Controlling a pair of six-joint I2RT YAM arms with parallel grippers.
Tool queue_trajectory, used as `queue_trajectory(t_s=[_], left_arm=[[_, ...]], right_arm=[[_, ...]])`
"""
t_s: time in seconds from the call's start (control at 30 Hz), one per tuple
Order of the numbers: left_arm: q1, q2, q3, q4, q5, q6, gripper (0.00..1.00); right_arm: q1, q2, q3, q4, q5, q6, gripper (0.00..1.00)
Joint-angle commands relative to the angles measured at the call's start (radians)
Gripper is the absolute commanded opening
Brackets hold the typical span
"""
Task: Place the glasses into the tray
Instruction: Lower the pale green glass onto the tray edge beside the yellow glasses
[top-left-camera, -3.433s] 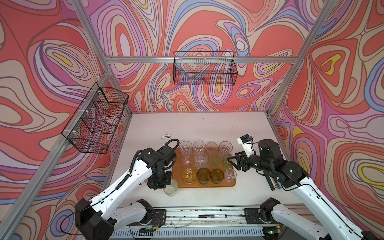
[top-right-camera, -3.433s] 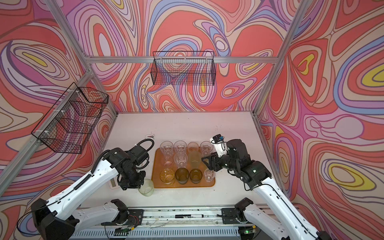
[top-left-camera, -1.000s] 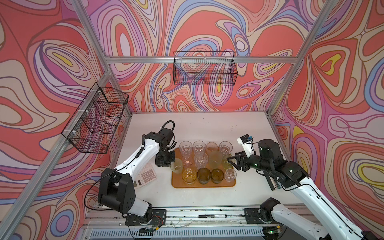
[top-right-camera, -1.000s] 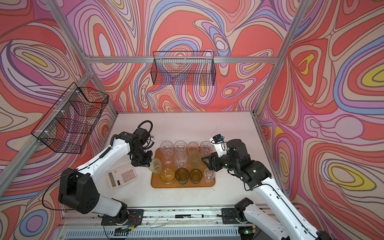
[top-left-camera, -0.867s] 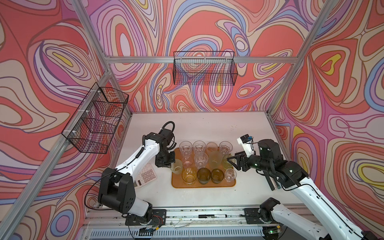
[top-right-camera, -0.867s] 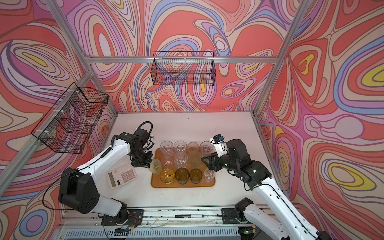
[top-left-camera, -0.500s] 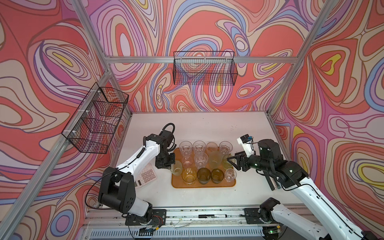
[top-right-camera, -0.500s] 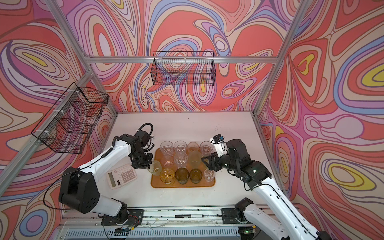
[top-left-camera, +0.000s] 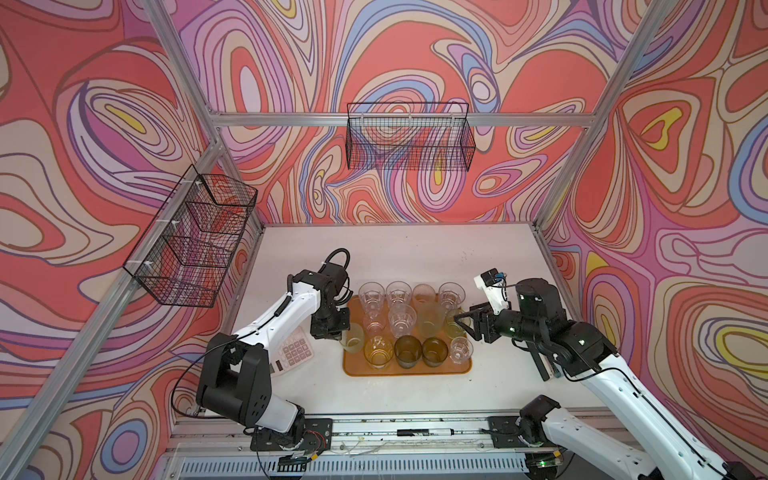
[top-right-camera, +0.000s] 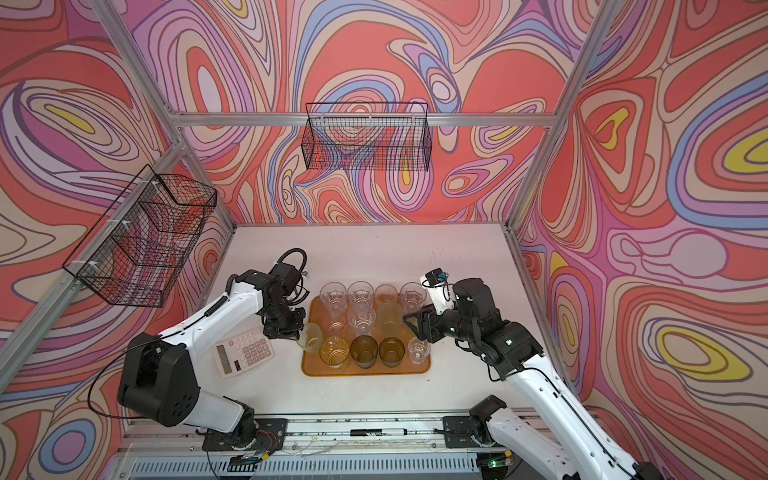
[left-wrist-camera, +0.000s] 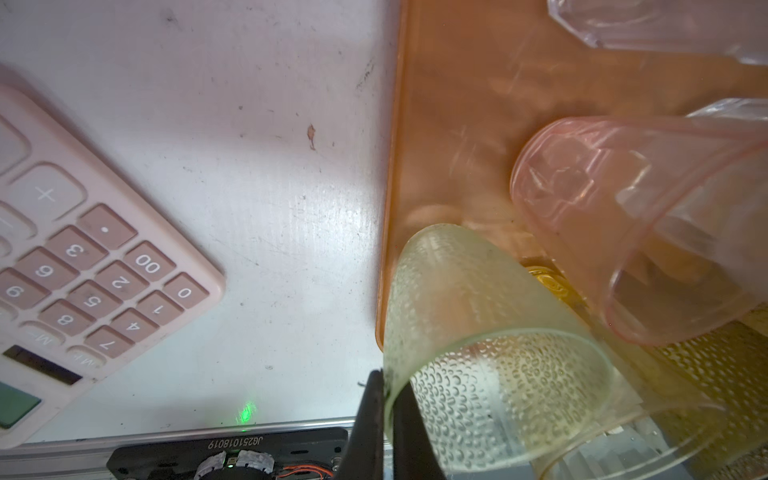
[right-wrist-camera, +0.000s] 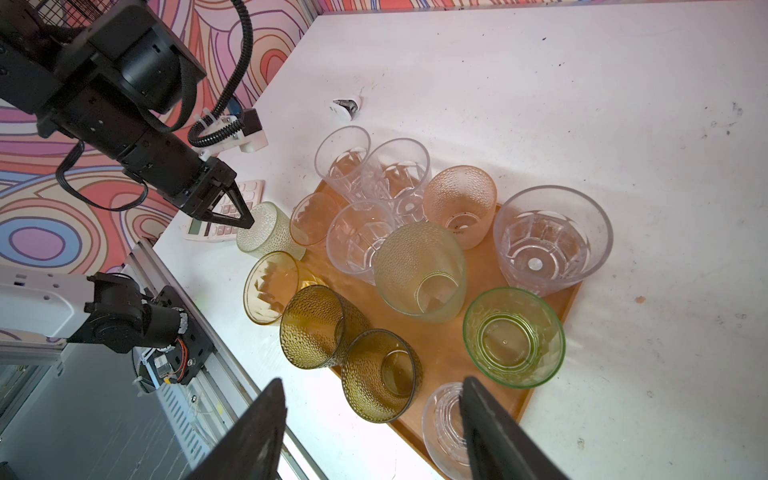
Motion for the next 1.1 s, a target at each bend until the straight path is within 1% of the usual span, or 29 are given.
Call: queue_trajectory(t_s=[0.0, 0.33, 0.7, 1.07], left_arm=[[0.001, 0.009, -0.009, 0.002, -0.013, 0.015, 0.00], [-0.013, 0.023, -0.013, 0.008, -0.014, 0.012, 0.00], [-0.034, 0.046, 0.005, -0.007, -0.052, 0.017, 0.00], [-0.047, 0.059, 0.015, -0.006, -0.057, 0.011, 0.03]], right_arm=[[-0.001, 0.000, -0.015, 0.012, -0.006, -0.010, 0.69], [-0.002, 0.002, -0.016, 0.013, -0.007, -0.009, 0.69], [-0.001, 0.002, -0.016, 0.014, -0.009, -0.010, 0.69], [-0.002, 0.004, -0.016, 0.014, -0.011, -0.009, 0.69]])
